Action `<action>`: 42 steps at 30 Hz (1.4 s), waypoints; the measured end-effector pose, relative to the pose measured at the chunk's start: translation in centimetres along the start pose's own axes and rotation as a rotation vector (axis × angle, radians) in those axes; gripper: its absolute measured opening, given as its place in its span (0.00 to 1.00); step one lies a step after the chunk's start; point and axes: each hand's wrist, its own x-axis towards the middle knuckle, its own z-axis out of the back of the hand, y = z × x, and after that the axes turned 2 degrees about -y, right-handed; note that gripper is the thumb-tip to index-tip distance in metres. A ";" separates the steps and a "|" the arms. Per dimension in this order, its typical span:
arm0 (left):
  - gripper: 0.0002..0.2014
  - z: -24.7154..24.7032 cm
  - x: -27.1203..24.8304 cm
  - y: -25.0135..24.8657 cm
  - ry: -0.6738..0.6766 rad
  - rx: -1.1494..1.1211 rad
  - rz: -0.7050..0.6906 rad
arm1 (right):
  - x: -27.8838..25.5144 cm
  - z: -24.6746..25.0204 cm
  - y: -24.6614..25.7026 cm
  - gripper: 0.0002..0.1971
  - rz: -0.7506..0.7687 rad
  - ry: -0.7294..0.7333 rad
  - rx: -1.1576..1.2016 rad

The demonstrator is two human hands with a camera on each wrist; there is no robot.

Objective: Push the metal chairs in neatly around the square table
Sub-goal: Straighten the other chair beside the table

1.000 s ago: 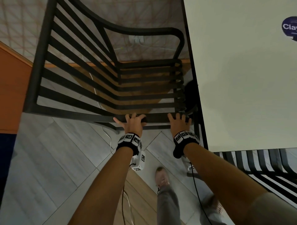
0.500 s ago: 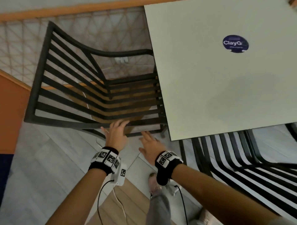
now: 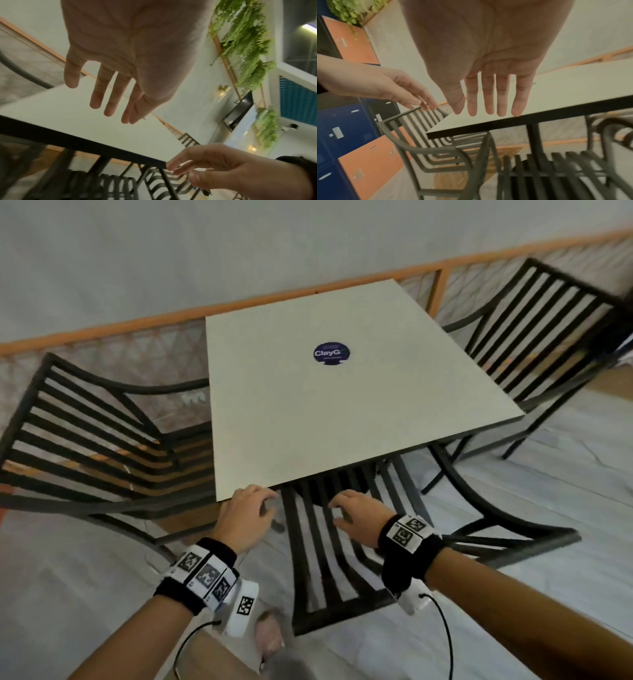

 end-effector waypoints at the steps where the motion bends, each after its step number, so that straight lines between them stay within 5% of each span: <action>1: 0.14 -0.4 0.1 -2.7 0.009 -0.004 -0.029 | -1.6 1.7 -2.0 0.16 -0.021 -0.011 -0.008; 13: 0.16 -7.5 9.7 -33.5 0.081 0.055 -0.362 | -11.1 19.1 -26.4 0.11 -0.300 -0.204 -0.063; 20: 0.15 -16.4 20.1 -47.4 0.209 -0.062 -0.466 | -9.5 27.2 -42.6 0.10 -0.374 -0.302 -0.081; 23: 0.17 -19.3 24.7 -53.0 0.274 -0.121 -0.419 | -8.2 30.7 -49.2 0.11 -0.411 -0.277 -0.076; 25: 0.17 -22.9 32.0 -59.6 0.341 -0.139 -0.344 | -5.1 34.8 -58.0 0.12 -0.483 -0.235 -0.061; 31: 0.17 -27.3 34.3 -59.1 0.334 -0.126 -0.259 | -3.5 33.6 -61.7 0.14 -0.474 -0.174 -0.122; 42: 0.30 -41.1 50.4 -62.2 0.240 -0.128 -0.032 | 8.5 33.1 -78.6 0.23 -0.287 -0.016 -0.324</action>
